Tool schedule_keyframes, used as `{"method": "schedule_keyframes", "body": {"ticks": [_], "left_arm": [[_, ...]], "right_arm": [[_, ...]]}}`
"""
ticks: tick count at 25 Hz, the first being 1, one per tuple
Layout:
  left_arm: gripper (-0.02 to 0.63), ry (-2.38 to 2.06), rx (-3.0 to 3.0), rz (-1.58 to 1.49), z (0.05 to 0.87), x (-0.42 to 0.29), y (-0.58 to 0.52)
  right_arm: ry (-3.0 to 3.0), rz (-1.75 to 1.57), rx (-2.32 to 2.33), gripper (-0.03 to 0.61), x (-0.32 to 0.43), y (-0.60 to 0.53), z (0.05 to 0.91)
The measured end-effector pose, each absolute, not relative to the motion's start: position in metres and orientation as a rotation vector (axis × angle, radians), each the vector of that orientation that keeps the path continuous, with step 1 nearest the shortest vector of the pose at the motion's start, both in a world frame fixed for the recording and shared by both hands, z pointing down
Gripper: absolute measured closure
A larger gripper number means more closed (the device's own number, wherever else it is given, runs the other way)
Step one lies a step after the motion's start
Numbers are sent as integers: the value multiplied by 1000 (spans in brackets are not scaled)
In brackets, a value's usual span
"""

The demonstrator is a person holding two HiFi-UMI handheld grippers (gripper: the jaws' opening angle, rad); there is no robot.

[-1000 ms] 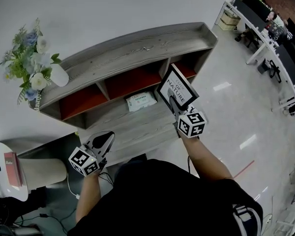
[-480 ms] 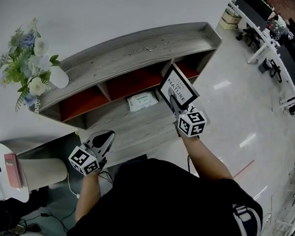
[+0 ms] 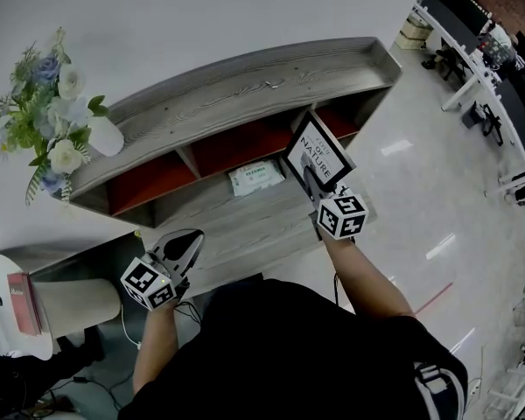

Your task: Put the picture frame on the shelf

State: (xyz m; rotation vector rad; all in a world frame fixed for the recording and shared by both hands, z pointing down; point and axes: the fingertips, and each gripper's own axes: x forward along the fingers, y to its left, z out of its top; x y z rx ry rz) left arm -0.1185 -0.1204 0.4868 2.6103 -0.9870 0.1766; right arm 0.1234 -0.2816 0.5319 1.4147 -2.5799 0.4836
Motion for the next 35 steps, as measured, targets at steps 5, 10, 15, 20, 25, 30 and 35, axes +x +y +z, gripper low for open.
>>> {"method": "schedule_keyframes", "body": {"ticks": [5, 10, 15, 20, 25, 30, 35], "left_arm": [[594, -988, 2601, 183, 489, -126, -121], [594, -1003, 2598, 182, 489, -134, -123], [594, -1008, 2586, 181, 491, -137, -123], [594, -997, 2592, 182, 494, -138, -124], [594, -995, 2584, 178, 496, -140, -127], [594, -991, 2578, 177, 498, -141, -127], [594, -990, 2577, 173, 498, -142, -129]], "right_arm": [[-2562, 514, 1423, 555, 122, -288, 541], [-2555, 531, 1424, 555, 120, -294, 547], [-2549, 519, 1428, 555, 118, -298, 548], [-2546, 526, 1438, 555, 116, -303, 549], [-2541, 536, 1449, 555, 116, -309, 551], [-2540, 548, 1445, 555, 115, -310, 553], [-2548, 544, 1440, 555, 112, -306, 549]]}}
